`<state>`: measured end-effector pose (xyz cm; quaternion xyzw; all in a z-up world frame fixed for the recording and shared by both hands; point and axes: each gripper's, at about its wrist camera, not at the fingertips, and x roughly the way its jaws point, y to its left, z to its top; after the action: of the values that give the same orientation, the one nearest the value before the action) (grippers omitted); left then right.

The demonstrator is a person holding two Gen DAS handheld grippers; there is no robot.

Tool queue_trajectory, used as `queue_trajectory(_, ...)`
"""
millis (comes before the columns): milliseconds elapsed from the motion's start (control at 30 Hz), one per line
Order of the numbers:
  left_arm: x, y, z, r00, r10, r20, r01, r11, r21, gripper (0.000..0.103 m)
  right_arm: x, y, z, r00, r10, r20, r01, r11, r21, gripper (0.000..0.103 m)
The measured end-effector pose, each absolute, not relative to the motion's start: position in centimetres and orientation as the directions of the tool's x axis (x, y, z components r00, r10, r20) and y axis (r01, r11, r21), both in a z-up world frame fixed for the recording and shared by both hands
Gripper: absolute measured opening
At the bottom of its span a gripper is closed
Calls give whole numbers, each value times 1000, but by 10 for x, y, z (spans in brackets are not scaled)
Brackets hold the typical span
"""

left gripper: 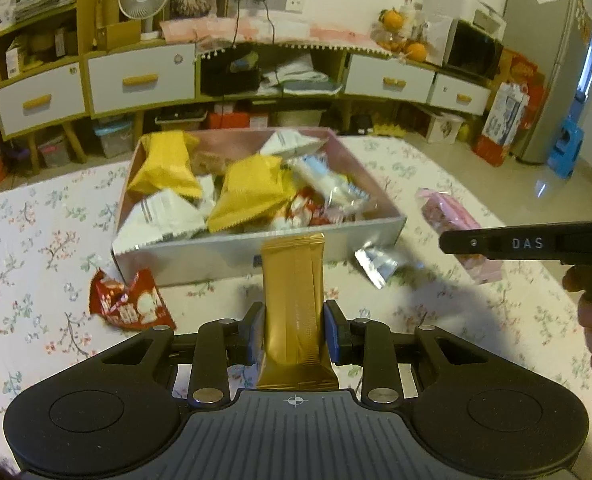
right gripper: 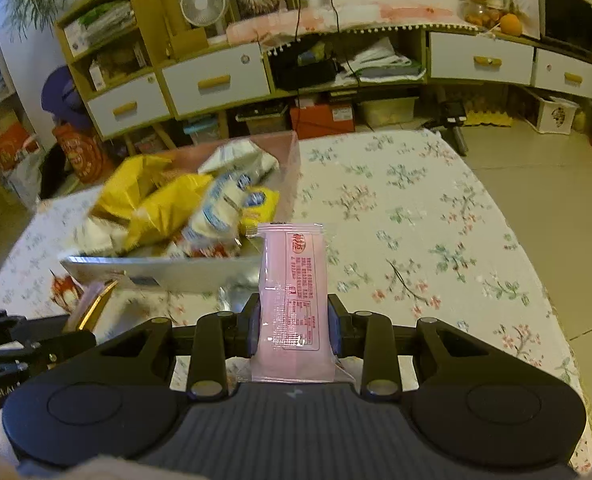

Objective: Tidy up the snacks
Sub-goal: 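Grasp the gold bar with the left tool while the right tool grasps the pink packet, then carry the gold bar and pink packet into the box and open both tools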

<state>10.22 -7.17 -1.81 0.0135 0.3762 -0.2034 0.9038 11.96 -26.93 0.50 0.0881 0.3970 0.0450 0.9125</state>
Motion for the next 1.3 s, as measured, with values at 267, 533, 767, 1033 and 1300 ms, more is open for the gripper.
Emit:
queue_trajectory(267, 125, -67, -3, 673, -341, -656, 336, 931, -140, 28, 143, -253, 20, 700, 228, -677, -40, 958, 282, 29)
queue_trajectory(533, 165, -64, 6, 711, -300, -636, 304, 947, -107, 28, 178, -230, 23, 697, 289, -656, -78, 940, 332, 29)
queue_trajectory(767, 196, -63, 0, 723, -268, -637, 284, 956, -81, 28, 201, -221, 17, 698, 296, -651, -85, 938, 336, 30)
queue_trajectory(1033, 219, -71, -10, 725, -251, -641, 285, 957, -52, 28, 216, -218, 10, 689, 286, -666, -48, 935, 352, 30)
queue_trajectory(1300, 223, -74, -11, 738, -250, -627, 290, 956, -41, 33, 217, -217, 12, 687, 296, -664, -47, 929, 367, 39)
